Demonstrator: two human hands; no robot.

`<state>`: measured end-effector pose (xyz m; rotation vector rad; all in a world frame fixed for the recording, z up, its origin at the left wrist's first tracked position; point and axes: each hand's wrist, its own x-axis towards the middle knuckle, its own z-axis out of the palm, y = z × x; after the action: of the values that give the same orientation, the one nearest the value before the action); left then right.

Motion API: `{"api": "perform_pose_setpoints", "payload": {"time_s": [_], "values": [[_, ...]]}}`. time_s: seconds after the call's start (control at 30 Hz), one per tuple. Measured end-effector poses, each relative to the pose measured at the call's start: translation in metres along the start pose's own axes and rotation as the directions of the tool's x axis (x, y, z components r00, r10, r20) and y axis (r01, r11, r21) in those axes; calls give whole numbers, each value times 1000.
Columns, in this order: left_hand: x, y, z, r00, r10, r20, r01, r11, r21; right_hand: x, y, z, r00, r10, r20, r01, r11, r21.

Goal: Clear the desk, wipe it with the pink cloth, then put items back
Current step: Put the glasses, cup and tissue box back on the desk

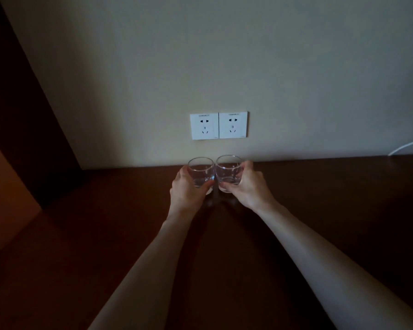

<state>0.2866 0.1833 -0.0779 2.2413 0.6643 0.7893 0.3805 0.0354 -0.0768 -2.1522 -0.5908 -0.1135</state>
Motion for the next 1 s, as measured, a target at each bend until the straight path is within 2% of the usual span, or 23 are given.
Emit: {"api": "perform_pose_setpoints", "payload": {"time_s": [0.27,0.37,0.5,0.63,0.73,0.83,1.0], "values": [[98,-22,32,999,4,32,-4,1000,1,92,12,37,999,-38,-26,38,999,-15],[106,-30,38,1000,18,18,-17,999,-36,101,15,42,999,-28,-18,27,998,-52],[101,-28,35,999,23,25,-23,1000,-1,97,12,42,999,-21,-24,20,999,-50],[99,-8,16,974,-39,223,19,996,89,101,6,31,996,20,91,-11,995,-99],[83,4,-13,945,-123,303,76,984,163,116,17,26,989,36,146,-16,991,-133],[53,9,-61,935,-96,341,22,976,216,75,-33,-1,990,50,130,-26,983,-182],[-39,19,-162,952,34,304,-159,904,396,-52,-133,-28,962,-74,261,140,960,-243]]}}
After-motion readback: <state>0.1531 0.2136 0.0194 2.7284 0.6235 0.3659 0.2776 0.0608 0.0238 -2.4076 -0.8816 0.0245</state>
